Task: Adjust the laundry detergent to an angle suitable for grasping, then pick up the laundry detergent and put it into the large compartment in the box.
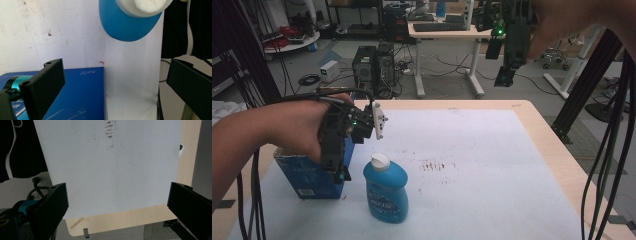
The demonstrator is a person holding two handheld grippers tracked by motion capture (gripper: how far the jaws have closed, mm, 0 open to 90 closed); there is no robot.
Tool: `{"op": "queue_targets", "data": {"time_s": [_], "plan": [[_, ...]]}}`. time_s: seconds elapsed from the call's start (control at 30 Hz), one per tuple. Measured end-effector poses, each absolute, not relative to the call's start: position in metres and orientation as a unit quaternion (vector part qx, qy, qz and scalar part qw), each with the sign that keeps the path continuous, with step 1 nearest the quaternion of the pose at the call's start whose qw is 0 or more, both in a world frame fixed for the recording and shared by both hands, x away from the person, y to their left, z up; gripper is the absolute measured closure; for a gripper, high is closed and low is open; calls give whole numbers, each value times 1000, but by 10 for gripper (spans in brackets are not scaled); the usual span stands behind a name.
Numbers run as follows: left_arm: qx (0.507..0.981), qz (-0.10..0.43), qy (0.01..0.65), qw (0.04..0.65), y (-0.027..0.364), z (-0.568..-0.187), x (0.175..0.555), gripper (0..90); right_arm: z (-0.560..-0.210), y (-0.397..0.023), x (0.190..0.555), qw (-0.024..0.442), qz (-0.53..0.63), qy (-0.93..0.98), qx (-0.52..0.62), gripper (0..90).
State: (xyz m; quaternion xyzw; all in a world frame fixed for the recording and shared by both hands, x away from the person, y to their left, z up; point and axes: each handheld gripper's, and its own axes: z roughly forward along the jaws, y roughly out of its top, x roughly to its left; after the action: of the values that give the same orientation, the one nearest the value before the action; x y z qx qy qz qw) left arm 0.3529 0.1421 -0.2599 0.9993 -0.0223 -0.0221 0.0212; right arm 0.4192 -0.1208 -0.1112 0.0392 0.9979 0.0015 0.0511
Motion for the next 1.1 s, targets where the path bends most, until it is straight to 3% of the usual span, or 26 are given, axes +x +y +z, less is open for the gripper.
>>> {"op": "queue_targets", "data": {"time_s": [1.1], "plan": [[999,-29,-23,30,149,-263,354,18,-122,-118,427,49,0,998,37,24]]}}
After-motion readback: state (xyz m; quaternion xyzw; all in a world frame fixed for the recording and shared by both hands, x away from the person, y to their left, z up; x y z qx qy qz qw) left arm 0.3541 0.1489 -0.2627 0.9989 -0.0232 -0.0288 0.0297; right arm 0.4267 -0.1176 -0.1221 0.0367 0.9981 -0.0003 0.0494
